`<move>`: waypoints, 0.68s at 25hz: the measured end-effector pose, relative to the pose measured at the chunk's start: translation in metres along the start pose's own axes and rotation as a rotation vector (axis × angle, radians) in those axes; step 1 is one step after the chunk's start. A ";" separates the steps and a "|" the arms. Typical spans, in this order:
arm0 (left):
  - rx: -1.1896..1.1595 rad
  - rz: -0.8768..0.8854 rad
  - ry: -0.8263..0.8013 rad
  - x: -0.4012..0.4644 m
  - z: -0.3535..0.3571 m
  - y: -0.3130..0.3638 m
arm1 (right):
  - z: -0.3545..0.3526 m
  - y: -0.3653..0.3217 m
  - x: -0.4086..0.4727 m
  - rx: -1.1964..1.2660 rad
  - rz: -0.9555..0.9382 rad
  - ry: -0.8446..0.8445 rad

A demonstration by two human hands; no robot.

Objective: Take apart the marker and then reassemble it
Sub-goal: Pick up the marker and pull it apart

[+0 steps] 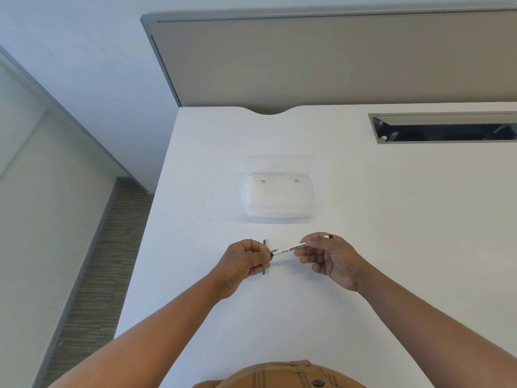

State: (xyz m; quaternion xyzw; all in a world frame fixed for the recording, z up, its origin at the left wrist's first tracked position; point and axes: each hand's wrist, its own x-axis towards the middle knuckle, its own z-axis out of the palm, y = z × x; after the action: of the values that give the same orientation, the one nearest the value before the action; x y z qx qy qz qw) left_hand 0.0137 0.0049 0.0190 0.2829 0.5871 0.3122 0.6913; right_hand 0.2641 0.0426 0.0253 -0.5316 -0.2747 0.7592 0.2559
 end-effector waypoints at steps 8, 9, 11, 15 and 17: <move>0.173 0.003 -0.119 -0.007 0.012 -0.010 | 0.019 0.005 0.005 0.034 -0.097 0.048; 0.200 0.006 -0.134 -0.008 0.014 -0.012 | 0.020 0.005 0.006 0.045 -0.101 0.044; 0.255 0.012 -0.152 -0.008 0.019 -0.015 | 0.024 0.006 0.006 0.039 -0.111 0.043; 0.338 0.052 -0.137 -0.008 0.024 -0.013 | 0.026 0.008 0.004 -0.036 -0.132 0.052; 0.364 0.117 -0.062 -0.007 0.023 -0.006 | 0.025 0.010 0.004 -0.073 -0.136 0.050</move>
State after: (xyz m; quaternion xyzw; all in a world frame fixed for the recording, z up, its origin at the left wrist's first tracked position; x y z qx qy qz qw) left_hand 0.0367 -0.0050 0.0218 0.4464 0.5948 0.2316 0.6272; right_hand 0.2381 0.0343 0.0227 -0.5394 -0.3313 0.7161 0.2940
